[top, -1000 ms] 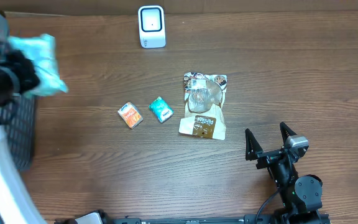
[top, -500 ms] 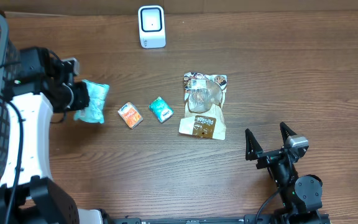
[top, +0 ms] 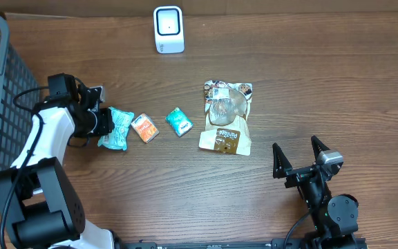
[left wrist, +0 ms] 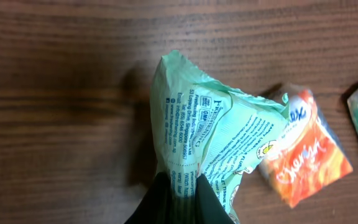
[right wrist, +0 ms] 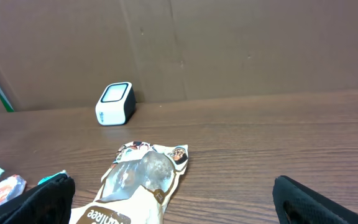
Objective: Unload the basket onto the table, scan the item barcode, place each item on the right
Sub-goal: 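Carry the light-green pack out and set it left of the orange pack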
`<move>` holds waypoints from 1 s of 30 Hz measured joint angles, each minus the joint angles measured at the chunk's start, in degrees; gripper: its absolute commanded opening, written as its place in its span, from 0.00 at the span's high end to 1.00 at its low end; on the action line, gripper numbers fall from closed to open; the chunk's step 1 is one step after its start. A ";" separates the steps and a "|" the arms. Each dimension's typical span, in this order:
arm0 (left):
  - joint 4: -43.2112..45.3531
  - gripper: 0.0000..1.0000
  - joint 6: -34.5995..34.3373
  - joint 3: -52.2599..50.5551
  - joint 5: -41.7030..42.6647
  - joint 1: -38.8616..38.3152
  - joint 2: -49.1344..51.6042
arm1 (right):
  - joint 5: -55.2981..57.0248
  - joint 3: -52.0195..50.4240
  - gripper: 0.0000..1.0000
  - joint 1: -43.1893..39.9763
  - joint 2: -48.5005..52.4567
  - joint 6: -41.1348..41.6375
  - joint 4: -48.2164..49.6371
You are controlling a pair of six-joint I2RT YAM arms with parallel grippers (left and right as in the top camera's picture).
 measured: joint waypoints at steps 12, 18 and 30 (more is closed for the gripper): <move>4.63 0.96 -9.90 0.00 0.44 -10.27 3.21 | 0.00 0.00 0.00 0.00 0.00 0.00 0.00; 6.67 0.96 -14.69 -0.07 0.72 -13.31 3.41 | 0.04 0.00 0.00 0.00 0.00 0.00 0.00; 6.23 0.23 -16.76 -0.04 0.68 -12.46 3.41 | 0.02 0.00 0.00 0.00 0.00 0.00 0.00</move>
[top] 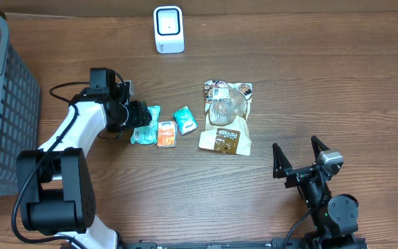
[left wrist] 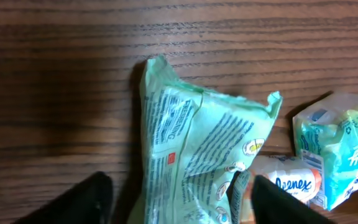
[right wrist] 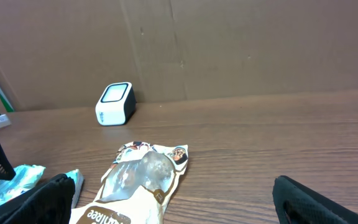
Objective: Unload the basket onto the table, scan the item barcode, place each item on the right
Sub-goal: 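Carry the light-green pack out and set it left of the orange pack, then return the left gripper into the basket and reach down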
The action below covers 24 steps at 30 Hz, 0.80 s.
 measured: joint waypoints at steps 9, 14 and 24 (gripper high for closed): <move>-15.63 0.22 -0.37 13.51 0.17 1.44 -0.44 | 0.02 0.00 0.00 0.00 0.00 0.02 0.00; -26.34 0.00 -0.33 30.38 0.44 1.49 -2.12 | 0.00 0.00 0.00 0.00 0.00 0.00 -0.02; -35.98 0.00 0.07 56.46 0.39 1.51 -5.57 | -0.02 0.00 0.00 0.00 0.00 0.00 -0.02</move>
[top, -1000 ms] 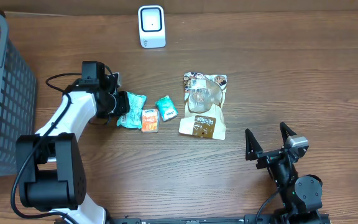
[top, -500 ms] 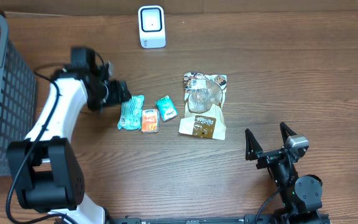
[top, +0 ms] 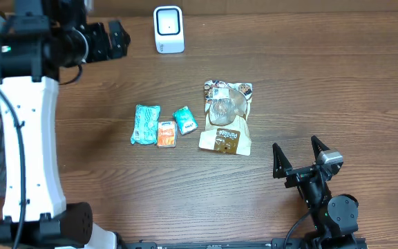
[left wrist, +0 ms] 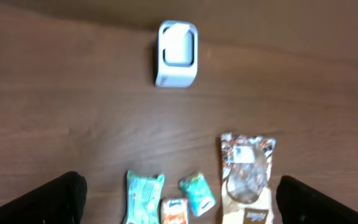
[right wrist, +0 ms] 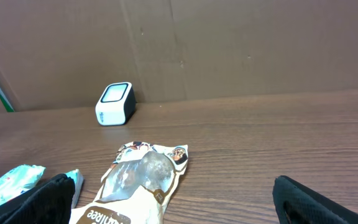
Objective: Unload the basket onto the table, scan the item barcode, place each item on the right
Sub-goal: 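Return the left gripper into the basket and reach down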
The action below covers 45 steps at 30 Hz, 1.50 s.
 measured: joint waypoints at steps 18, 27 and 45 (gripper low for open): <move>-2.43 0.00 -5.03 25.55 -7.96 17.51 -1.62 | 0.04 0.00 0.00 0.00 0.00 0.02 0.02; -2.91 0.00 -9.35 22.93 -24.04 30.32 -1.79 | 0.02 0.00 0.00 0.00 0.00 0.00 0.02; 5.44 0.00 8.81 10.12 -22.34 39.89 13.81 | 0.02 0.00 0.00 0.00 0.00 0.02 0.02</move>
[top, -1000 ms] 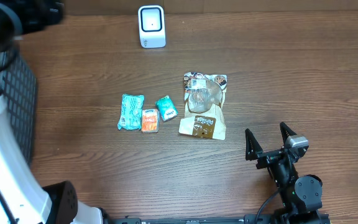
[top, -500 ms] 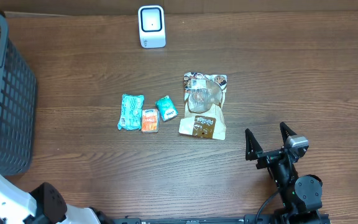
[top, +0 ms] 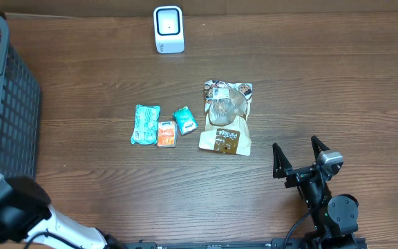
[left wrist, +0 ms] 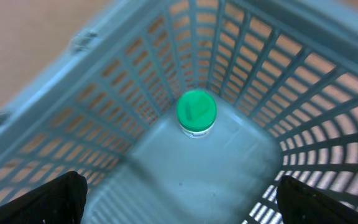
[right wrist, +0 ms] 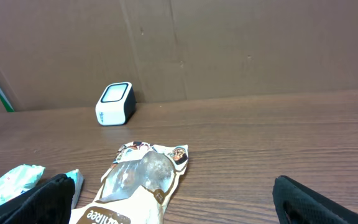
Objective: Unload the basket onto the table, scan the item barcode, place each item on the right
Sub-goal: 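Return the left gripper into the basket and reach down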
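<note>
A white barcode scanner (top: 168,29) stands at the table's back edge, also in the right wrist view as the scanner (right wrist: 114,104). Mid-table lie a teal packet (top: 144,124), an orange packet (top: 166,134), a small teal tissue pack (top: 184,120) and a brown snack bag (top: 227,116). My left gripper (left wrist: 179,194) is open and empty, looking down into a grey basket (left wrist: 272,143) where a green-lidded container (left wrist: 196,112) stands. The overhead view does not show this gripper. My right gripper (top: 297,158) rests open near the front right, facing the snack bag (right wrist: 143,177).
The grey basket (top: 5,104) takes up the table's left edge. The left arm's base (top: 12,207) sits at the front left corner. A cardboard wall (right wrist: 229,50) closes off the back of the table.
My left gripper was high over the back left of the table, looking down on the scanner and packets. Now it hangs over the basket, out of the overhead view. Packets and right arm are unchanged.
My left gripper was shut on the teal packet at the table's left. Then it stood open, with the packet lying further right beside the orange one. After that it was raised high, empty, near the scanner. Now it is above the basket.
</note>
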`<move>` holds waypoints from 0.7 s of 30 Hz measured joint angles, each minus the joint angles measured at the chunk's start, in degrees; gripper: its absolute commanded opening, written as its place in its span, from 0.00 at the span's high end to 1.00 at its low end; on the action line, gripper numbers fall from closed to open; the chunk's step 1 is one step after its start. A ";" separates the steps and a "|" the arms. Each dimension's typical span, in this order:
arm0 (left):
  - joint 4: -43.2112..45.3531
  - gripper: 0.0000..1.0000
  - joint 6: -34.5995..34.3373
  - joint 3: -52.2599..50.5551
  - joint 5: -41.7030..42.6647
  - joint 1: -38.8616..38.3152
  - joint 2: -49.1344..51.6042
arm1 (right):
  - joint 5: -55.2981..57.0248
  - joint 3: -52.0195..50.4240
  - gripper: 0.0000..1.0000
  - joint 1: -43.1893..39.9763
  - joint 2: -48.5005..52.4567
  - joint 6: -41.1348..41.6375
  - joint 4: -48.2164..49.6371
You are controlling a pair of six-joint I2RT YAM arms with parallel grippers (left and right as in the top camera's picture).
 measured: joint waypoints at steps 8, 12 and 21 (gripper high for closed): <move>1.81 0.00 1.97 -0.17 -0.87 0.00 10.60 | 0.00 0.00 0.00 0.00 0.00 -0.02 -0.02; 4.24 0.00 3.04 -0.48 -1.05 0.00 14.73 | 0.00 0.00 0.00 0.00 0.00 -0.02 0.00; 11.69 0.00 6.69 -0.61 0.22 0.00 21.00 | 0.00 0.00 0.00 0.00 0.00 -0.02 0.00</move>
